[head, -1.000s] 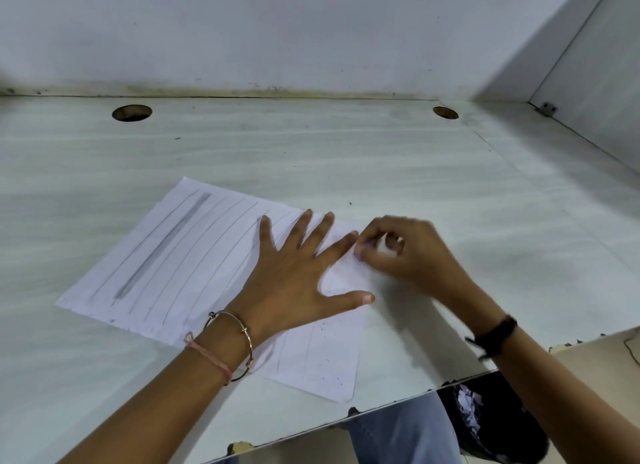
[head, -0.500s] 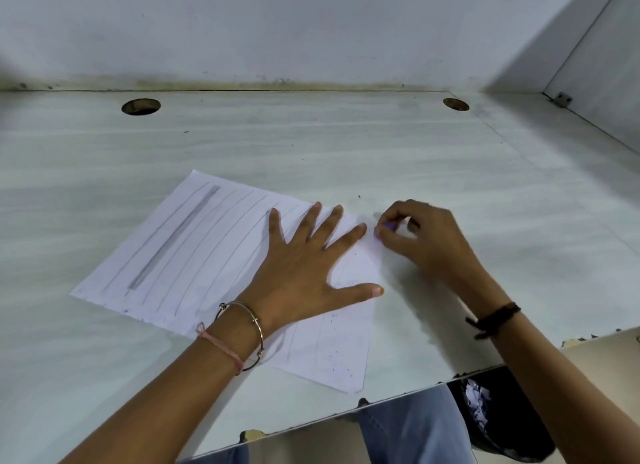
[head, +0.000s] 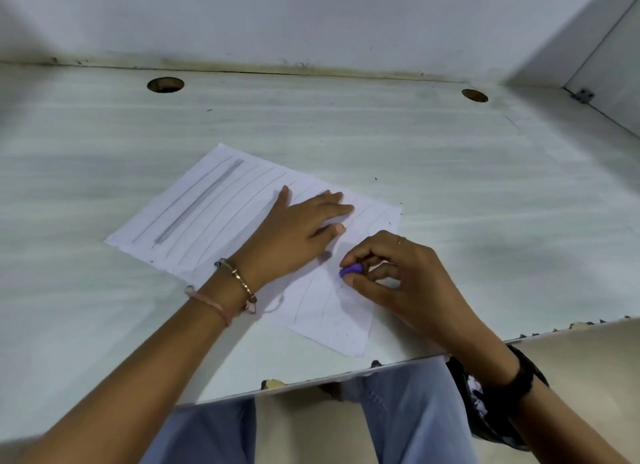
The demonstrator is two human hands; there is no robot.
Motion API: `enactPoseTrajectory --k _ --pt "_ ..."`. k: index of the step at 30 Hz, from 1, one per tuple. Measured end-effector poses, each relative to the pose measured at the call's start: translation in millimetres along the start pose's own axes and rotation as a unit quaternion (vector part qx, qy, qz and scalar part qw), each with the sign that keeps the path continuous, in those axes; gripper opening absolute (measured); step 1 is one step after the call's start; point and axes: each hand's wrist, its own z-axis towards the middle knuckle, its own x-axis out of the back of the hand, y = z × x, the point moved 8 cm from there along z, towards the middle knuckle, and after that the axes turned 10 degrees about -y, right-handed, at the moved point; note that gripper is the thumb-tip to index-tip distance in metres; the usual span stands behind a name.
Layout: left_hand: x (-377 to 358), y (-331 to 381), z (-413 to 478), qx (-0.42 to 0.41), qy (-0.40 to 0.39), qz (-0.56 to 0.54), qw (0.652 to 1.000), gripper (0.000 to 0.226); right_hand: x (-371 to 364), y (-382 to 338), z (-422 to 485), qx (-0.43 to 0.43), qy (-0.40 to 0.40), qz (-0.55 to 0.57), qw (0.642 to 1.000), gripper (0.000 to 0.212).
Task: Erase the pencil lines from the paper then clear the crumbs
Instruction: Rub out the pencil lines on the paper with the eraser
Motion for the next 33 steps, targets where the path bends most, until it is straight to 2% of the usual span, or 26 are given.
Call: enactPoseTrajectory --k 5,9,14,19,23,24,27,28,31,33 --pt "-13.4 -1.9 -48.3 0.027 -0.063 0.101 0.992 0.045 -0.9 -3.3 2.2 -0.001 -0.004 -0.028 1.000 0.016" --pt "-25.1 -9.7 -79.5 0.052 -0.143 0.150 0.977 0.076 -0.9 -5.4 4.5 -0.022 0.008 -0.035 0.999 0.014" --pt "-32.3 -1.8 -90.3 0.059 -0.097 0.273 0.955 0.087 2.0 -7.6 2.1 -0.040 0.019 -0.050 0.998 0.011" --pt "-33.1 -2.2 -90.6 0.052 -0.083 0.271 0.957 0.089 -22.4 -34.6 -8.1 0.023 -0.103 -0.053 0.993 0.011" --pt "-33.7 -2.3 -90.2 0.044 -0.079 0.277 0.957 0.091 -2.6 -24.1 7.6 -0.017 -0.040 -0.094 0.995 0.016" --pt "-33.7 -2.2 -90.2 0.044 -0.079 0.276 0.957 0.092 -5.7 -26.5 7.0 -0.015 -0.046 -0.095 0.994 0.016" --pt "-34.3 -1.1 -89.9 0.043 -0.078 0.279 0.956 0.092 -29.9 -40.2 -2.3 0.018 -0.143 -0.069 0.987 0.012" --pt "-34.0 -1.4 -90.1 0.043 -0.076 0.280 0.956 0.092 -28.7 -38.4 -0.4 0.016 -0.147 -0.071 0.987 0.012" --pt "-33.7 -1.8 -90.2 0.039 -0.072 0.276 0.958 0.091 -4.8 -28.2 11.3 -0.011 -0.053 -0.085 0.995 0.014" --pt "-33.7 -1.9 -89.9 0.036 -0.070 0.272 0.959 0.092 -12.2 -35.7 9.6 0.004 -0.082 -0.092 0.992 0.013"
